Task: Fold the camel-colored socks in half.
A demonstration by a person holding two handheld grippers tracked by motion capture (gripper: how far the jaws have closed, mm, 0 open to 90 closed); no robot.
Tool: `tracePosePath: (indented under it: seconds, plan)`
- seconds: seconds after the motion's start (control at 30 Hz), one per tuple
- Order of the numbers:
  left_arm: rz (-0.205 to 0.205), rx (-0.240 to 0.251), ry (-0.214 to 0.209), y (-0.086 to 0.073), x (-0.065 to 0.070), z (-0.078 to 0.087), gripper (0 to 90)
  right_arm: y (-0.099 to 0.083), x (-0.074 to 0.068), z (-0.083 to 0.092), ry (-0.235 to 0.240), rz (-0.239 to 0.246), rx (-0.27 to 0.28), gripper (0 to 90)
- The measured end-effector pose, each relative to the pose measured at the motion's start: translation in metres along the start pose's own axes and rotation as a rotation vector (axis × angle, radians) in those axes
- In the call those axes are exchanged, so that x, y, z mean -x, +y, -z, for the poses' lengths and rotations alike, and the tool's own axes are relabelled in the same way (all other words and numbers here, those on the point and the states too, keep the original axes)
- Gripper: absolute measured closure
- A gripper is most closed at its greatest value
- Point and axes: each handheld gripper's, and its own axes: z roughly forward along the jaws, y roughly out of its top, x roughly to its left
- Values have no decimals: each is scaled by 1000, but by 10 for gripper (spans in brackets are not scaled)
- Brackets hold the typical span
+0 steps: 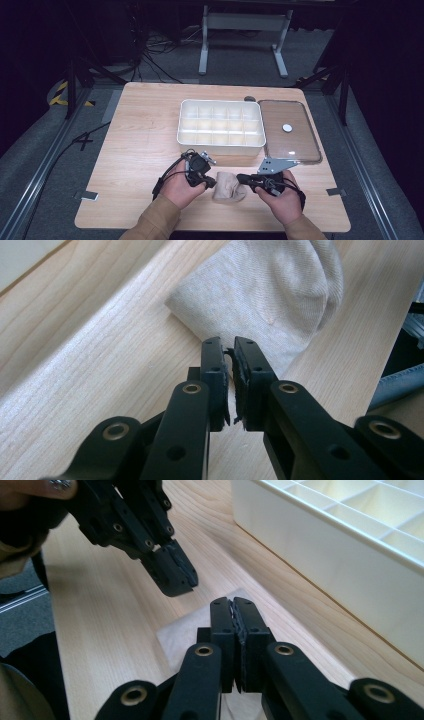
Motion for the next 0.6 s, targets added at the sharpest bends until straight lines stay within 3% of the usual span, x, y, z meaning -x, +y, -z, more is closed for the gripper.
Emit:
tracePosePath:
  seconds: [0.2,0.4,0.6]
  plan:
    - [-2,-20,1,-7,0,-1,845,6,-11,-14,45,25,-5,891]
    - [10,-35,1,-13,-1,-1,843,8,-11,-25,44,23,-25,893]
    - [16,-59,-12,-15,0,-12,833,2,-11,-31,32,21,-65,881]
